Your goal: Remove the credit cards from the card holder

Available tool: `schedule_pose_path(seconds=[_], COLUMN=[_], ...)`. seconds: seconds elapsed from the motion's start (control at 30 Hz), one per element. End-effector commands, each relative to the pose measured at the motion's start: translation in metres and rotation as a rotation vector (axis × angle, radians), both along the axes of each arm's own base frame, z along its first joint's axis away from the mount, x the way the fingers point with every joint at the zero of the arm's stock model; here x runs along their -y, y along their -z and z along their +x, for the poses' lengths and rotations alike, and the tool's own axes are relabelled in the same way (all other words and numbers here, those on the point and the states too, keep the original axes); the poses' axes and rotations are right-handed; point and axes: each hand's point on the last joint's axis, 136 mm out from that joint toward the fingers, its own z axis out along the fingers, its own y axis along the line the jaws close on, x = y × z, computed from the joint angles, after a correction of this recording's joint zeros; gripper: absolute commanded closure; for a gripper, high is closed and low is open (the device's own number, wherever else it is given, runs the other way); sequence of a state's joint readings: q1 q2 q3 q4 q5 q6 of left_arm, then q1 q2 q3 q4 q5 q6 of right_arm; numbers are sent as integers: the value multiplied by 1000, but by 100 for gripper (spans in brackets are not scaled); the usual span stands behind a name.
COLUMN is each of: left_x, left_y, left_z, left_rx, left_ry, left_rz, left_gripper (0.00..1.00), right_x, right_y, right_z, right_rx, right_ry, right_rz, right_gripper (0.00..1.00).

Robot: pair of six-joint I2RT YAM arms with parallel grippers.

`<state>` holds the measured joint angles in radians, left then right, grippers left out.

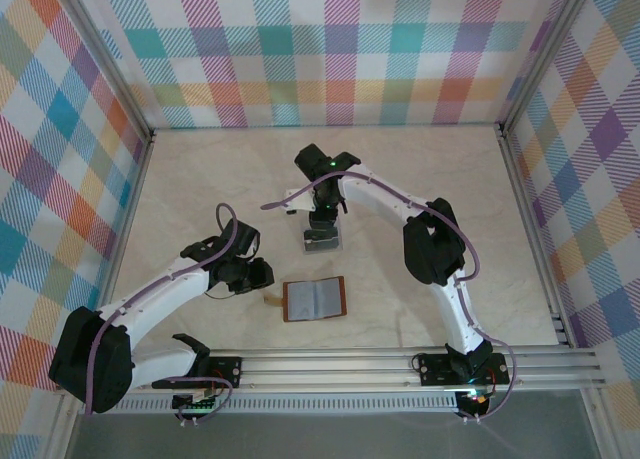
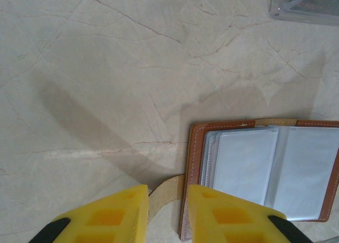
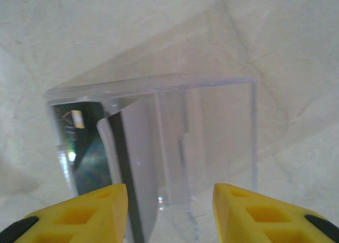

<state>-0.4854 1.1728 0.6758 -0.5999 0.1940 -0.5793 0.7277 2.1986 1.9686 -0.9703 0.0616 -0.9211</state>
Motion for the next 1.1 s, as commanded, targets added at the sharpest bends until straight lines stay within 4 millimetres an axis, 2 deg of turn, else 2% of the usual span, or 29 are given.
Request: schedule_pose_path(seconds=[0.0, 0.1, 0.27, 0.53, 0.93, 1.07], left_x=[-2, -1, -2, -2, -1, -1], left_y=[0, 0, 0, -1, -6, -6], left_z=[-4, -4, -4, -3, -2, -2], left_rx=[-13, -14, -15, -12, -8, -8], left_ry=[-4, -6, -4, -2, 6, 6], left_rz=[-11, -13, -10, -7, -9, -11], left_gripper=[73, 73, 73, 73, 73, 73], right_x=[5, 7, 7, 6, -1, -3], right_y=[-8, 3, 18, 19, -17, -30], right_z=[-19, -14, 6, 22, 41, 39], right_rx=[-79, -71, 1, 44, 177, 190], right_ry=[0, 7, 23, 40, 57, 57], right_rz=[14, -11, -45, -43, 21, 52], right_gripper=[52, 52, 51, 50, 49, 49])
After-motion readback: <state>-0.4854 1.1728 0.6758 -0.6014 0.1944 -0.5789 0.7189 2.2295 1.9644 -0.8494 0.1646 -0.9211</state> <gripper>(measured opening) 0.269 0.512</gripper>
